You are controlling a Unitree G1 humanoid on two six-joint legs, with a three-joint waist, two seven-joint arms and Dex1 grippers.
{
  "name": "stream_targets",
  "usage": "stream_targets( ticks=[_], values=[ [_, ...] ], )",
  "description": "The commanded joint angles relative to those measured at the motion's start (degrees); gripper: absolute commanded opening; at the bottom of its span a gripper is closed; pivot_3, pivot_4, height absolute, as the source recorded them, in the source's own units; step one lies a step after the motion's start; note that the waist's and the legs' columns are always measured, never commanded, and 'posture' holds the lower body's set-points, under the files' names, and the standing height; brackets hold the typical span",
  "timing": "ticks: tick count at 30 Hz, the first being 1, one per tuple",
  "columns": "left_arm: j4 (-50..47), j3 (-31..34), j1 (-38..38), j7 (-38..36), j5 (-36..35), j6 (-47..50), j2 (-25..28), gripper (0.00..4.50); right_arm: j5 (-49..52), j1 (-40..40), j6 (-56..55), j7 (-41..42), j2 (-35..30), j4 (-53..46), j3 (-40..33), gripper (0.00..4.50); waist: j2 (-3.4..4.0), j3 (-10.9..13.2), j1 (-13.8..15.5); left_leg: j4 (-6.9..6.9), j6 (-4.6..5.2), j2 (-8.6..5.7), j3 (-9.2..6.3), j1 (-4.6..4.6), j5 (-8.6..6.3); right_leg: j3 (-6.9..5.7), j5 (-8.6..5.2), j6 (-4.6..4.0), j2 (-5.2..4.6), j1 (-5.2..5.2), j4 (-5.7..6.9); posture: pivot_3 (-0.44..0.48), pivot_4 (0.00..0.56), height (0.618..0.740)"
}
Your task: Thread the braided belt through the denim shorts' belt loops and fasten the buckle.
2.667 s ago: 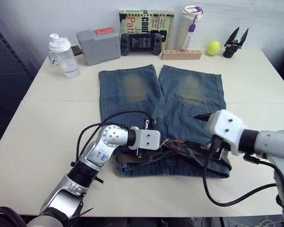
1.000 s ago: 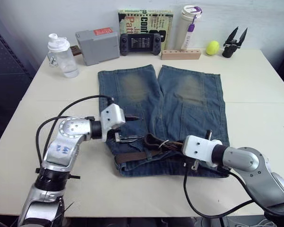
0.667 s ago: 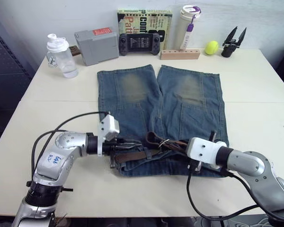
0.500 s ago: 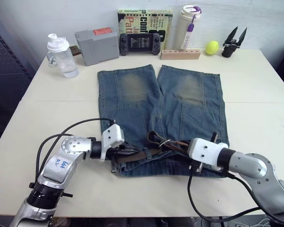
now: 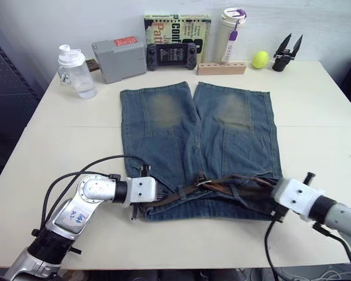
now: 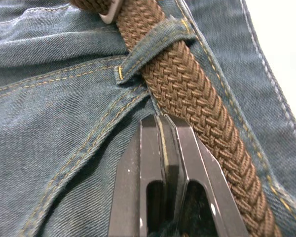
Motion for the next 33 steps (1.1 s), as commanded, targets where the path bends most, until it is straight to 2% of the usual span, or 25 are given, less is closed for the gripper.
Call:
stream_targets(
  ticks=[1, 8, 18, 21, 24, 26, 27, 28, 31, 33],
  values=[
    [5.45, -2.42, 2.43, 1.74, 6.76, -3.49, 1.72, 0.11, -1.56, -0.02, -6.41, -1.87, -1.51, 7.32, -6.94, 0.00, 0.09, -0.07, -0.13, 0.00, 0.01, 0.00, 0.07, 0.03, 0.00, 0.07, 0.00, 0.00, 0.00, 0.00, 0.00, 0.000, 0.150, 0.731],
    [5.47, -2.04, 2.61, 3.72, 7.53, -5.47, 1.24, 0.11, -3.46, 0.89, -12.32, -3.96, -1.25, 11.54, -7.29, 0.00, 0.35, -0.24, 0.02, 0.00, 0.03, 0.01, 0.13, 0.07, -0.01, 0.14, 0.00, 0.00, 0.00, -0.01, 0.05, 0.000, 0.150, 0.731],
    [4.65, 1.02, 3.54, 6.71, 6.74, -7.86, 1.41, 0.11, -3.64, 6.12, -20.46, -2.91, 1.59, 4.91, -1.83, 0.00, 0.40, -0.27, -0.24, -0.01, 0.03, 0.06, 0.15, 0.10, -0.01, 0.15, 0.00, 0.01, 0.04, -0.02, 0.07, 0.000, 0.150, 0.731],
    [4.34, 3.86, 4.88, 8.45, 3.91, -9.15, 0.12, 0.11, -6.51, 7.51, -18.74, -4.15, 2.52, 6.67, -0.91, 0.00, 0.39, -0.27, -0.29, -0.09, 0.03, 0.06, 0.28, 0.25, -0.02, 0.30, 0.00, 0.01, 0.05, -0.01, 0.10, 0.000, 0.150, 0.731],
    [3.40, 6.50, 6.10, 9.22, 1.06, -9.57, -0.72, 0.11, -5.21, 5.88, -14.29, -4.76, 3.75, 6.22, -0.37, 0.00, 0.38, -0.27, -0.28, -0.29, 0.03, 0.07, 0.48, 0.43, -0.01, 0.47, -0.01, 0.01, 0.05, -0.01, 0.09, 0.000, 0.150, 0.731],
    [2.39, 8.42, 7.32, 9.00, -1.24, -9.52, -0.89, 0.00, -4.32, 4.71, -10.98, -4.07, 3.90, 5.84, 0.22, 0.88, 0.37, -0.25, -0.27, -0.36, 0.03, 0.08, 0.66, 0.56, -0.02, 0.60, -0.01, 0.01, 0.05, -0.01, 0.11, 0.000, 0.150, 0.731],
    [1.50, 9.78, 8.34, 9.17, -2.77, -9.25, -1.14, 0.00, -2.82, 4.34, -8.79, -3.30, 3.90, 5.64, 0.21, 1.52, 0.36, -0.25, -0.26, -0.41, 0.03, 0.08, 0.72, 0.62, -0.02, 0.66, -0.01, 0.01, 0.05, -0.01, 0.10, 0.000, 0.150, 0.731],
    [0.50, 10.94, 9.50, 8.97, -4.22, -9.20, -1.08, 0.00, -1.54, 4.24, -6.83, -2.25, 3.57, 5.49, 0.11, 1.79, 0.36, -0.25, -0.23, -0.42, 0.04, 0.08, 0.72, 0.62, -0.02, 0.67, -0.01, 0.01, 0.04, -0.02, 0.10, 0.000, 0.150, 0.731],
    [-4.45, 15.40, 13.33, 8.76, -10.26, -5.45, -0.94, 0.97, 5.32, 5.74, -0.29, 3.00, 1.57, 3.75, -2.93, 3.01, 0.33, -0.24, -0.24, -0.49, 0.07, 0.11, 0.75, 0.69, -0.04, 0.74, -0.01, 0.01, 0.05, -0.02, 0.08, 0.000, 0.150, 0.731],
    [-8.09, 19.33, 15.67, 8.41, -15.33, -1.44, -0.31, 1.89, 11.63, 6.92, 4.87, 6.96, 0.15, 2.21, -6.66, 3.98, 0.27, -0.21, -0.07, -0.59, 0.09, 0.11, 0.74, 0.74, -0.05, 0.76, -0.01, 0.01, 0.04, -0.02, 0.05, 0.000, 0.150, 0.731]
  ],
)
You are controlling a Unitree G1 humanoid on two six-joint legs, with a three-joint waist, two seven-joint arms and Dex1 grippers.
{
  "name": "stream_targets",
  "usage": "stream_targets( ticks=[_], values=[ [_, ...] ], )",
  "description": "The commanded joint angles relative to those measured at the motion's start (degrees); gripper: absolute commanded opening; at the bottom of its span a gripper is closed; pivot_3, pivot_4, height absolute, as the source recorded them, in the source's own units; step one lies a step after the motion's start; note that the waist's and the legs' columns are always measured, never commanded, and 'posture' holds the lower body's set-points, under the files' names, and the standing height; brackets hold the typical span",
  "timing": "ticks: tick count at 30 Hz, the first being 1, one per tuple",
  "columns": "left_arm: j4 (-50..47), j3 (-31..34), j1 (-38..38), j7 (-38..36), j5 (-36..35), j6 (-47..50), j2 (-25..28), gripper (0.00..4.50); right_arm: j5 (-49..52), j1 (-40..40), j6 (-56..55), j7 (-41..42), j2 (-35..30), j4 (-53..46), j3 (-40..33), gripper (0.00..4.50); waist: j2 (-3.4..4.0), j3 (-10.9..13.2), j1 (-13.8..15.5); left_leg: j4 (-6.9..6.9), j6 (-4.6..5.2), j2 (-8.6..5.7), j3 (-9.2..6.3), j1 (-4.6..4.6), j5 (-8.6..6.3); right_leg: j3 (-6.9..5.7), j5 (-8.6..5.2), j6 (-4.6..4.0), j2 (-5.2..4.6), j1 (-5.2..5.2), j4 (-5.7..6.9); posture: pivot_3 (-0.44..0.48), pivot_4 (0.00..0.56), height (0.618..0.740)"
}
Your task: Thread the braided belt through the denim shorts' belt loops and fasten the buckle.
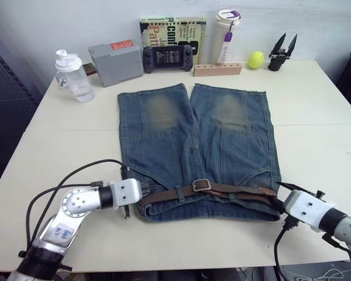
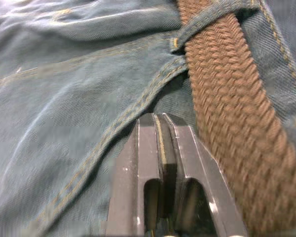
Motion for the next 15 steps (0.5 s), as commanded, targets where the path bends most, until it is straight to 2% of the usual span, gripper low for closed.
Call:
stream_targets(
  ticks=[1, 5, 8, 10, 12, 15],
  values=[
    [-8.46, 7.86, 3.52, -0.51, -10.43, 6.74, 1.11, 2.27, 11.36, 3.13, 9.56, 8.37, -2.95, -3.08, -6.60, 4.40, -0.09, 0.00, 0.12, 0.00, 0.02, 0.01, -0.01, 0.00, -0.01, 0.01, 0.00, 0.00, 0.00, 0.00, 0.00, 0.000, 0.150, 0.731],
    [-14.37, 17.08, 7.84, -2.23, -23.12, 17.59, 3.89, 3.90, 27.56, 1.20, 23.42, 14.80, -6.62, -3.27, -16.11, 4.50, -0.22, 0.07, -0.18, 0.00, 0.10, 0.03, -0.19, 0.09, -0.06, 0.18, 0.00, 0.00, 0.00, 0.02, 0.00, 0.000, 0.150, 0.731],
    [-16.99, 21.32, 10.55, -3.52, -28.36, 23.41, 6.41, 3.90, 34.89, -1.12, 29.74, 17.81, -8.66, -1.55, -20.53, 4.50, -0.21, 0.07, -0.36, -0.08, 0.20, 0.25, -0.06, 0.23, -0.11, 0.36, 0.00, 0.00, -0.02, 0.01, 0.00, 0.000, 0.150, 0.731],
    [-17.71, 24.03, 12.22, -4.00, -30.76, 25.61, 7.12, 3.90, 38.84, -7.11, 32.60, 15.59, -9.21, 1.77, -22.24, 4.50, -0.24, 0.08, -0.34, -0.14, 0.21, 0.21, -0.02, 0.24, -0.12, 0.36, 0.00, -0.01, 0.00, 0.00, -0.05, 0.000, 0.150, 0.731],
    [-17.83, 25.97, 13.26, -3.86, -30.36, 25.56, 7.11, 3.90, 41.38, -13.11, 34.79, 12.78, -9.29, 5.22, -23.01, 4.50, -0.32, 0.12, -0.36, -0.14, 0.21, 0.07, 0.02, 0.22, -0.13, 0.38, -0.01, -0.02, 0.01, -0.02, -0.08, 0.000, 0.150, 0.731],
    [-18.25, 26.55, 14.23, -2.87, -28.69, 24.83, 6.01, 3.90, 40.27, -16.11, 35.39, 10.69, -8.22, 5.72, -19.93, 4.50, -0.32, 0.13, 0.07, -0.14, 0.21, -0.02, 0.07, 0.19, -0.13, 0.43, -0.01, -0.03, 0.00, -0.08, -0.06, 0.000, 0.150, 0.731]
  ],
)
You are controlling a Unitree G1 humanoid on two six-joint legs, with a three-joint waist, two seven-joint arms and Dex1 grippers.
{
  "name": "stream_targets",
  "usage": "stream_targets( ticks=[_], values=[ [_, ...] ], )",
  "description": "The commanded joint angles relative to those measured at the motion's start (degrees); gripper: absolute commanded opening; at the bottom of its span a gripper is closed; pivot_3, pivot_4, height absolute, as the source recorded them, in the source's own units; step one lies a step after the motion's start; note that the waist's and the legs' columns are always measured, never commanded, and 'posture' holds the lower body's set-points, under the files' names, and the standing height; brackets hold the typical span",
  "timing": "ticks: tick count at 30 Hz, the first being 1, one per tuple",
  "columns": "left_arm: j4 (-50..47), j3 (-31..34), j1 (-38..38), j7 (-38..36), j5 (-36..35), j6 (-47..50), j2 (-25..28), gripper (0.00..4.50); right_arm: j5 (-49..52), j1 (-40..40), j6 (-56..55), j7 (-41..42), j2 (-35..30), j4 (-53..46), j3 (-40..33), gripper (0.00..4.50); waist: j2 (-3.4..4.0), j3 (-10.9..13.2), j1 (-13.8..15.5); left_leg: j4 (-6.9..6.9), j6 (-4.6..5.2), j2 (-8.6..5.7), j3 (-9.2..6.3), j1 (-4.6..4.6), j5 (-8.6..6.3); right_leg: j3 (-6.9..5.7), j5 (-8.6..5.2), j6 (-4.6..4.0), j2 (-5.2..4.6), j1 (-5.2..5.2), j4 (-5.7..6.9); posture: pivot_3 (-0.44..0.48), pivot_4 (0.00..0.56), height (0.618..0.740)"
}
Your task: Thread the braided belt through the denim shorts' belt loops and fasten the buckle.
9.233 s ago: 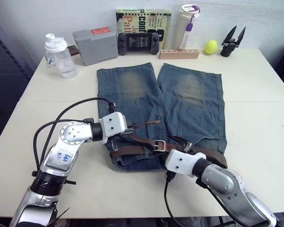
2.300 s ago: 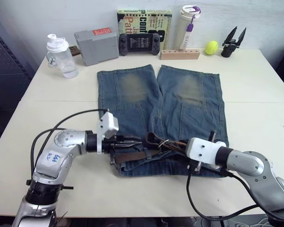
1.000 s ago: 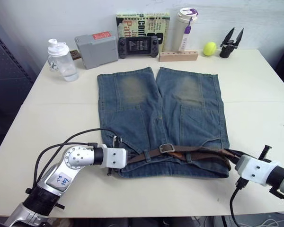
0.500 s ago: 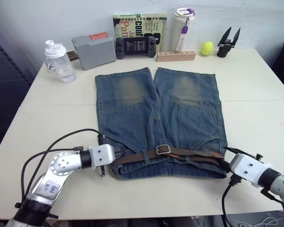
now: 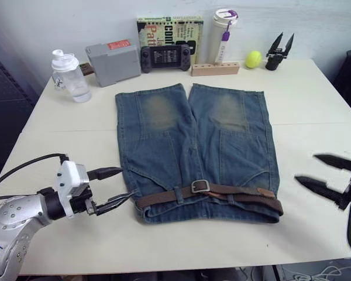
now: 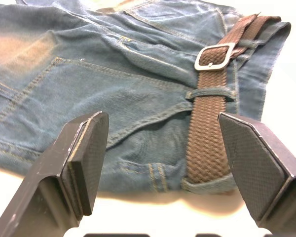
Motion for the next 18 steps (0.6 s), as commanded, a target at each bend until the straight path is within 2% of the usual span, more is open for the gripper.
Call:
stream_targets(
  ticks=[1, 18],
  values=[
    [-2.00, 1.46, 0.34, 1.04, 0.06, -0.48, -0.92, 3.90, 0.36, -0.89, 0.71, -1.96, 0.83, -0.30, 1.77, 4.50, 0.00, 0.00, 0.23, 0.00, 0.00, -0.03, 0.00, -0.04, 0.00, -0.02, 0.00, -0.01, 0.00, -0.01, -0.01, 0.000, 0.150, 0.731],
    [-1.96, -0.66, -1.66, 2.82, 3.06, -0.92, -2.43, 3.90, -2.40, -0.50, -0.34, -6.01, 3.44, -1.60, 8.56, 4.50, 0.00, 0.00, -0.05, -0.02, -0.02, -0.05, 0.09, -0.01, 0.00, 0.07, 0.01, 0.01, 0.01, -0.04, 0.01, 0.000, 0.150, 0.731]
  ],
)
